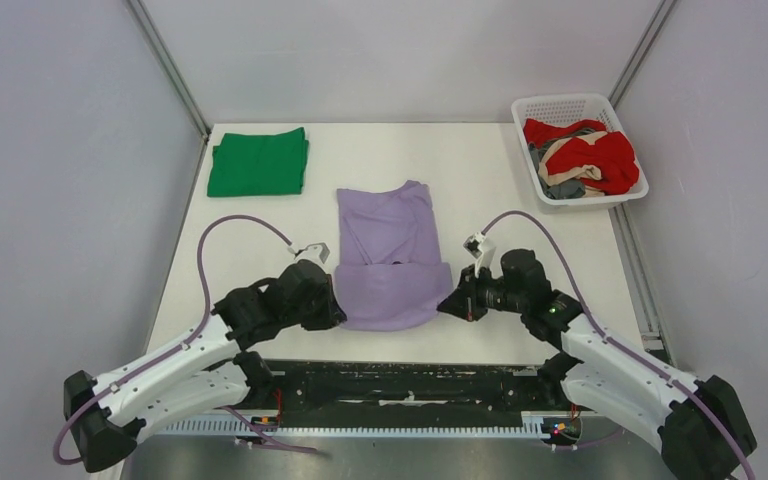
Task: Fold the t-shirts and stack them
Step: Fold the long partially folded tshirt into a neat square
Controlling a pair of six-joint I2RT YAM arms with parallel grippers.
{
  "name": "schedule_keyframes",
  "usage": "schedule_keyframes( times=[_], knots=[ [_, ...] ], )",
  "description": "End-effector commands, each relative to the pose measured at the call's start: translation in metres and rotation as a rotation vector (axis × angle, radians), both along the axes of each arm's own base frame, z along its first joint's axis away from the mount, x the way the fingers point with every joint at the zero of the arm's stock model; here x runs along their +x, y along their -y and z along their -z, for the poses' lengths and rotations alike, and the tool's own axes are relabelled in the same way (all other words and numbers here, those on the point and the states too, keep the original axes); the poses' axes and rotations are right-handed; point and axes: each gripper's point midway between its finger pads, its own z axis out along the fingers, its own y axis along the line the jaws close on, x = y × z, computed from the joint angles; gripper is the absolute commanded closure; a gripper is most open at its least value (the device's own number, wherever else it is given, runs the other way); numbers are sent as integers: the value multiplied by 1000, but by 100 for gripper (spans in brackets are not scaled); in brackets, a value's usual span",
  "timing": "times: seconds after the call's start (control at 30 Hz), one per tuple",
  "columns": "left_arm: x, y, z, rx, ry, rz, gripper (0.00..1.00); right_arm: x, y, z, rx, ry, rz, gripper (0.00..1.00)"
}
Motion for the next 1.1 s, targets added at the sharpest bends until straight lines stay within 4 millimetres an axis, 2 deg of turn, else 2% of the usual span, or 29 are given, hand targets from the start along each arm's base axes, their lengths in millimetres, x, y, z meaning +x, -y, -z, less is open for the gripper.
schedule_keyframes(
  times=[0.0,0.2,0.33,0.47,0.6,0.83,1.07],
  knots=[
    [32,-12,-32,0,121,-168,98,45,-24,-70,123,159,11,100],
    [76,-4,-55,-43,223,-253,98,87,-24,-92,158,171,46,100],
    [123,-22,-70,-39,276,-351,98,113,-24,-107,231,167,49,100],
    [162,-31,-79,-73,282,-375,98,142,-25,-124,260,197,60,100],
    [196,-28,-89,-96,300,-378,98,166,-29,-135,317,193,52,100],
    [260,-34,-99,-128,326,-429,98,219,-29,-131,344,169,93,100],
    [316,-39,-78,-121,287,-439,98,270,-27,-116,363,130,128,100]
  ],
)
